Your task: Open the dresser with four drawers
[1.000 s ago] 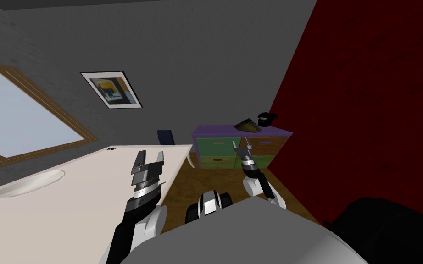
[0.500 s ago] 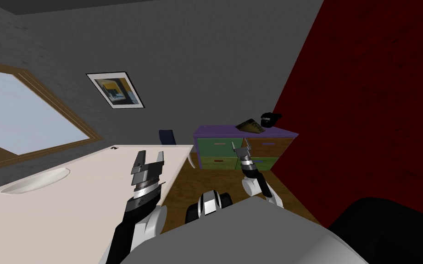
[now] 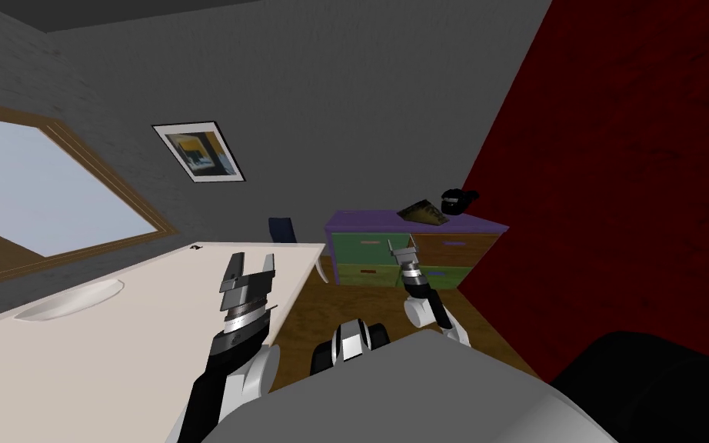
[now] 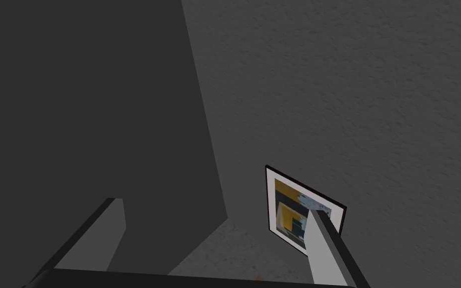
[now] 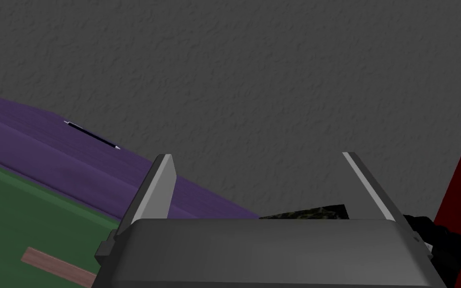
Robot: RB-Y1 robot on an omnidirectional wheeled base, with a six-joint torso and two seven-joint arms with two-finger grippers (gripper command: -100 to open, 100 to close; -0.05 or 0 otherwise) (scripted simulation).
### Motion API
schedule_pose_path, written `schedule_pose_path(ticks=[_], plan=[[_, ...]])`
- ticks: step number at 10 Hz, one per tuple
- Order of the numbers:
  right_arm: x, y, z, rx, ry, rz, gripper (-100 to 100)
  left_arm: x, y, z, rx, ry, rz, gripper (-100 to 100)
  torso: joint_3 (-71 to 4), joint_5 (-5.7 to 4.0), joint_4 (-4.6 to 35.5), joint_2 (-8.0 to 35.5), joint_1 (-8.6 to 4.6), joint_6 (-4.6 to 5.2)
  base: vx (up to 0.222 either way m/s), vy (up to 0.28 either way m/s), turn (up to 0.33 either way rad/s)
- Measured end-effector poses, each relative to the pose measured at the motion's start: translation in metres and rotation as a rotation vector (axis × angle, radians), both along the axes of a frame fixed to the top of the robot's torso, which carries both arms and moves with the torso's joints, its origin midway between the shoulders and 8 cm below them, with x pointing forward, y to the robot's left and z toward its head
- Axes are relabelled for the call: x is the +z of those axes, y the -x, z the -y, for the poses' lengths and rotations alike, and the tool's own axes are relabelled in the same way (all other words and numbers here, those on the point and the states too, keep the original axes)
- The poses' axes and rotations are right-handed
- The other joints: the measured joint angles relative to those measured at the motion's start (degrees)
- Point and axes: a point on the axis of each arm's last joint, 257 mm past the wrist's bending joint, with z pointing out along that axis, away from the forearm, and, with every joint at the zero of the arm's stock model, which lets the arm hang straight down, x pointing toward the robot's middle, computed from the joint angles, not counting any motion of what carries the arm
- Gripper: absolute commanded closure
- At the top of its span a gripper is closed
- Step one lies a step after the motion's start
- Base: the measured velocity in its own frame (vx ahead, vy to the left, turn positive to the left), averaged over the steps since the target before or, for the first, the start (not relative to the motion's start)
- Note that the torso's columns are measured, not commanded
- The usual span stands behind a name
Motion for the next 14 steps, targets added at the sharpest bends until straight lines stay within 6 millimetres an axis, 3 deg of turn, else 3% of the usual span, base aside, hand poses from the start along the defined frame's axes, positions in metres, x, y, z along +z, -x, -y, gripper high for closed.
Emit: schedule_pose_path(ticks=[14], plan=[[-0.048,-0.018,0.014,0.221,-0.423,-0.023,-100,0.000,0.000,0.000,0.000,0.000,0.000,0,0.0,0.00,0.0,0.1,-0.01,0.03,0.032,-0.006,0.038]])
